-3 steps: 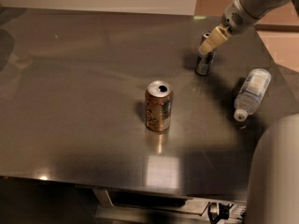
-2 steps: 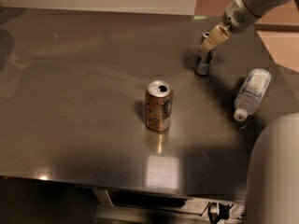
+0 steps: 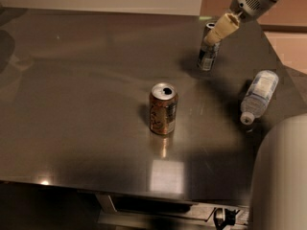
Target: Pick redbull can
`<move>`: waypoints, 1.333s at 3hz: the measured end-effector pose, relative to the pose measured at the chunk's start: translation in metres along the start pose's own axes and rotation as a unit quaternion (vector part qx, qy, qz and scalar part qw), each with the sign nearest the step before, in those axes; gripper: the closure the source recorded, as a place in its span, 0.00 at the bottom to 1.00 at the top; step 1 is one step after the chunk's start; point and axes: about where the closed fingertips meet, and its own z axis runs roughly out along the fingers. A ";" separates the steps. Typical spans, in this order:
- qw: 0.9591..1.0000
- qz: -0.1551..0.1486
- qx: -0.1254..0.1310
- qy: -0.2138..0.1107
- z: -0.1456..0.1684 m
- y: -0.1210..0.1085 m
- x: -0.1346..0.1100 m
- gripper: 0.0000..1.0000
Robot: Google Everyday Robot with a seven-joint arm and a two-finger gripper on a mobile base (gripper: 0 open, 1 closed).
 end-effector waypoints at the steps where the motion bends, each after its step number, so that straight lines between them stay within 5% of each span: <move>1: 0.999 -0.038 -0.010 -0.006 -0.020 0.018 -0.024 1.00; 4: 0.992 -0.115 0.011 -0.050 -0.065 0.046 -0.088 1.00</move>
Offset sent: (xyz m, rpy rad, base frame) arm -0.0439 0.0318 0.1081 -0.0475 -0.0300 0.2428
